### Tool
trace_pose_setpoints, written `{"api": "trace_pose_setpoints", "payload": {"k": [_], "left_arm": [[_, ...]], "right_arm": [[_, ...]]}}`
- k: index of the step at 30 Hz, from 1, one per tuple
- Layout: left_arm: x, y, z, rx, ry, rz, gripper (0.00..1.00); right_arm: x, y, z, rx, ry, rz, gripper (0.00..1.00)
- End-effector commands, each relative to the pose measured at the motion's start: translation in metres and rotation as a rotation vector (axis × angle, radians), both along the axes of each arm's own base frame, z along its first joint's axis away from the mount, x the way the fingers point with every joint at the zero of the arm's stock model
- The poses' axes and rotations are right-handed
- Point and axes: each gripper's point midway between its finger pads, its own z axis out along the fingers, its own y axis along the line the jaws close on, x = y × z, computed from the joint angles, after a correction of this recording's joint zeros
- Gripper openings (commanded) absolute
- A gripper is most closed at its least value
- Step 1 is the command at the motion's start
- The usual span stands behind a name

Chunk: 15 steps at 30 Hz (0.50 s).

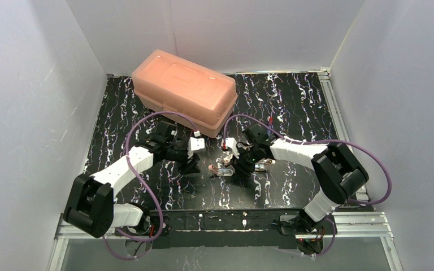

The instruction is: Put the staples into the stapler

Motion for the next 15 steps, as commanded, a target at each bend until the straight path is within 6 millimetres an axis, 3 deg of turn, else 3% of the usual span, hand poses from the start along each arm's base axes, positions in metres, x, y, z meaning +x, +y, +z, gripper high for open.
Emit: {"api": "trace_pose_setpoints", "payload": {"k": [1, 9, 15], "left_arm": [[0.008, -0.008, -0.003, 0.008, -0.069, -0.031, 0.44], [0.02, -0.014, -0.006, 0.012, -0.077, 0.065, 0.35], [0.01, -0.019, -0.001, 0.011, 0.023, 0.084, 0.35]], "right_arm": [[0.006, 0.013, 0.006, 0.057, -0.001, -0.005, 0.44], [0.015, 0.012, -0.001, 0.05, 0.019, -0.052, 0.43], [0.019, 0.008, -0.002, 0.056, 0.033, -0.073, 0.42]]}}
